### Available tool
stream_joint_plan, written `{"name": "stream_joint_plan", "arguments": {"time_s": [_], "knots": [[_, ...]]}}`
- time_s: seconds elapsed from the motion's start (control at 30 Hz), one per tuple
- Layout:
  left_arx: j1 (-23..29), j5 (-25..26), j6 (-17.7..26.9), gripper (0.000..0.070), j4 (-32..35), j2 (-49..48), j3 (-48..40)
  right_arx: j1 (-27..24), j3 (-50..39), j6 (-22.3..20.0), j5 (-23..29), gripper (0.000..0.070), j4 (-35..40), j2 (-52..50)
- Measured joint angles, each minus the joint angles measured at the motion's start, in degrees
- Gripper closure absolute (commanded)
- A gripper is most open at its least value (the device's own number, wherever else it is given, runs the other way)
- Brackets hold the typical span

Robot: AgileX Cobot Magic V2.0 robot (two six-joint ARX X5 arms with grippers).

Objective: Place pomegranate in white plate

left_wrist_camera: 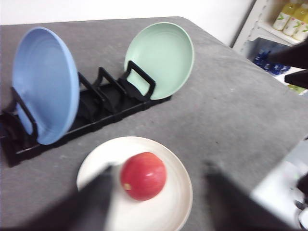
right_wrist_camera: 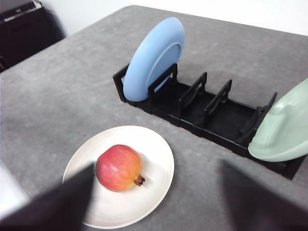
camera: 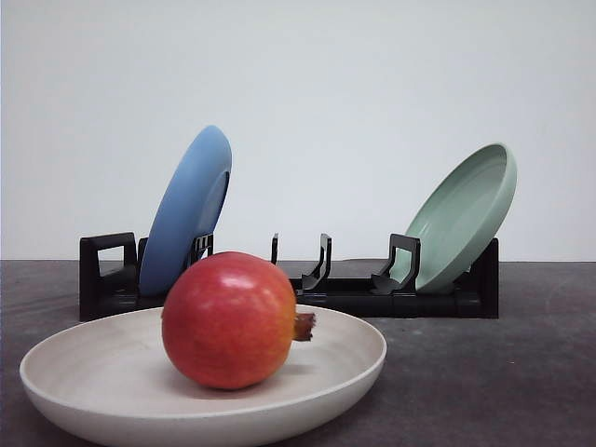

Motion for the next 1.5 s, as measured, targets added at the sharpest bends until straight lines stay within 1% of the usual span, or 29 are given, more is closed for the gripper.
{"name": "stream_joint_plan", "arguments": {"time_s": [0.03, 0.17, 0.77, 0.83, 0.9, 0.97, 1.03, 1.1, 1.17, 1.2, 1.27, 1.33, 1.4, 1.43, 1.5], "knots": [[0.0, -0.7, 0.1, 0.0700, 0.0, 0.0, 0.0, 0.0, 0.0, -0.1, 0.0, 0.0692, 0.0, 0.0], [0.0, -2.5, 0.4, 0.0700, 0.0, 0.0, 0.0, 0.0, 0.0, -0.3, 0.0, 0.0694, 0.3, 0.1], [0.0, -2.6, 0.9, 0.0700, 0.0, 0.0, 0.0, 0.0, 0.0, -0.4, 0.0, 0.0694, 0.5, -0.1], [0.5, -2.6, 0.9, 0.0700, 0.1, -0.3, -0.1, 0.0, 0.0, -0.4, 0.0, 0.0694, 0.5, -0.1], [2.2, -2.5, 0.9, 0.0700, -0.1, -1.0, -0.3, 0.0, 0.0, -0.4, 0.0, 0.0694, 0.5, -0.1], [5.8, -2.1, 1.7, 0.0700, -0.2, -1.8, -0.3, 0.0, 0.0, -0.4, 0.0, 0.0694, 0.5, -0.1], [10.9, -2.1, 3.7, 0.0700, 0.8, -2.5, -0.9, 0.0, 0.0, -0.4, 0.0, 0.0694, 0.6, -0.1], [17.2, -1.8, 7.1, 0.0700, 3.3, -3.5, -3.6, 0.0, 0.0, -0.4, 0.0, 0.0694, 0.6, -0.1], [24.5, 1.1, 12.0, 0.0700, 7.5, -5.4, -8.4, 0.0, 0.0, -0.4, 0.0, 0.0694, 0.6, -0.1], [28.1, 3.4, 14.6, 0.0700, 10.0, -6.5, -11.0, 0.0, 0.0, -0.4, 0.0, 0.0694, 0.6, -0.1], [36.3, 10.3, 19.9, 0.0700, 15.9, -9.1, -16.8, 0.0, 0.0, -0.4, 0.0, 0.0694, 0.5, -0.1], [44.9, 18.9, 24.2, 0.0700, 22.4, -11.8, -22.7, 0.0, 0.0, -0.4, 0.0, 0.0694, 0.6, -0.1], [52.1, 25.6, 26.6, 0.0700, 27.8, -13.7, -28.2, 0.0, 0.0, -0.4, 0.0, 0.0694, 0.5, -0.1], [55.6, 28.2, 27.3, 0.0700, 30.7, -14.8, -31.2, 0.0, 0.0, -0.4, 0.0, 0.0694, 0.6, -0.1], [60.9, 30.5, 28.0, 0.0700, 35.1, -16.6, -36.6, 0.0, 0.0, -0.4, 0.0, 0.0694, 0.6, -0.1]]}}
